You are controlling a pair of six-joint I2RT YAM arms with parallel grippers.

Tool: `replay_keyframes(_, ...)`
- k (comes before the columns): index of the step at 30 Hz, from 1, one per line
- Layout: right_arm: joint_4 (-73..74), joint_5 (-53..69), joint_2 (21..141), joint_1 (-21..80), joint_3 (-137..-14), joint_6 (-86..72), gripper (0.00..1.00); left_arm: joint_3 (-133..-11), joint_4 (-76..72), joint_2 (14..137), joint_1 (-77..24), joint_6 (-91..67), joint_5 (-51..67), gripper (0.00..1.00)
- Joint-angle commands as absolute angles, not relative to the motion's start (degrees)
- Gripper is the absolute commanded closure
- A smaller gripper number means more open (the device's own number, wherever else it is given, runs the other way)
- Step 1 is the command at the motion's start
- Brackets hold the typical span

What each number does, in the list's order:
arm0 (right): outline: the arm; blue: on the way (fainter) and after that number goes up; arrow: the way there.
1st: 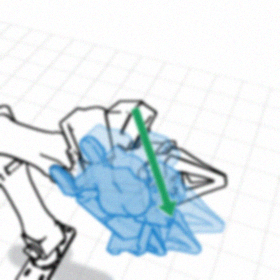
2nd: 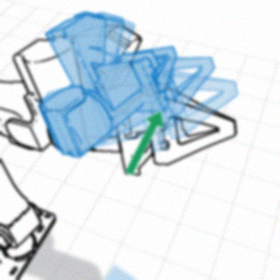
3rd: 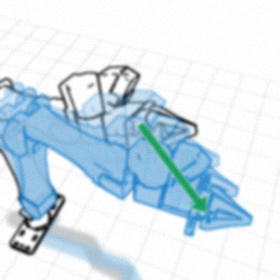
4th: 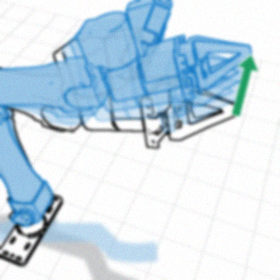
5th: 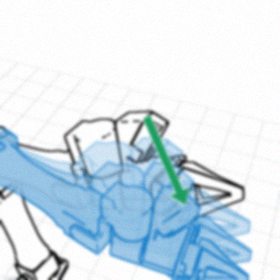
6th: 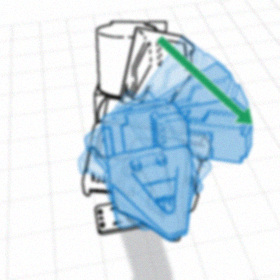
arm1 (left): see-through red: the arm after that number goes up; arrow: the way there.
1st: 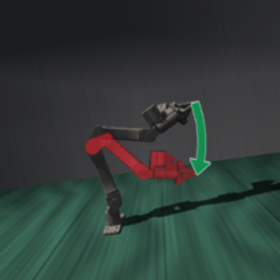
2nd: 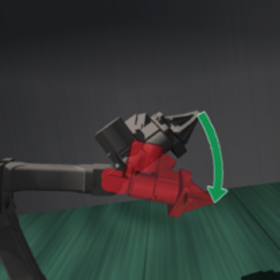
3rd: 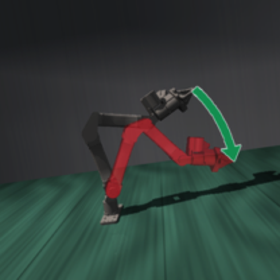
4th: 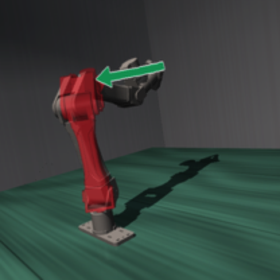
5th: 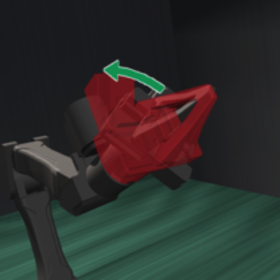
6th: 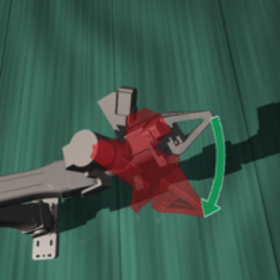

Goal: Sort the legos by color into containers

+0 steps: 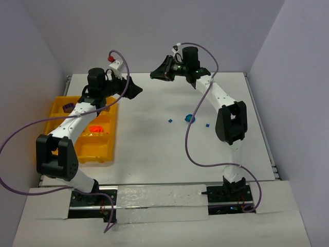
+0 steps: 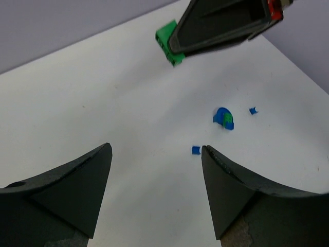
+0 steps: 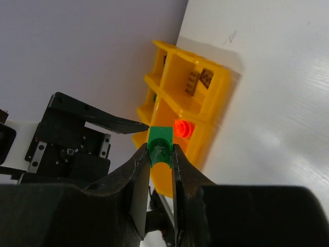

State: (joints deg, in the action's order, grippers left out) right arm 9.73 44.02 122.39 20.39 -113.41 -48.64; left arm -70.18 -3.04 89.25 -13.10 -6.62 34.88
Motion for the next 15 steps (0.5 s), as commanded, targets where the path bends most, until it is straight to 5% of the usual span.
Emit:
replay_keyframes(1,4.71,45.17,121.99,21.73,-111.95,-54.76,1.0,-69.63,-12.51,87.45,-14.66,-11.36,29.79,0.21)
replay_keyframes(15,0.18,45.77,121.28,24.08,-108.18,-62.21,1.0,-70.31,-16.68,90.51,-17.4,-12.99,25.49,0.33)
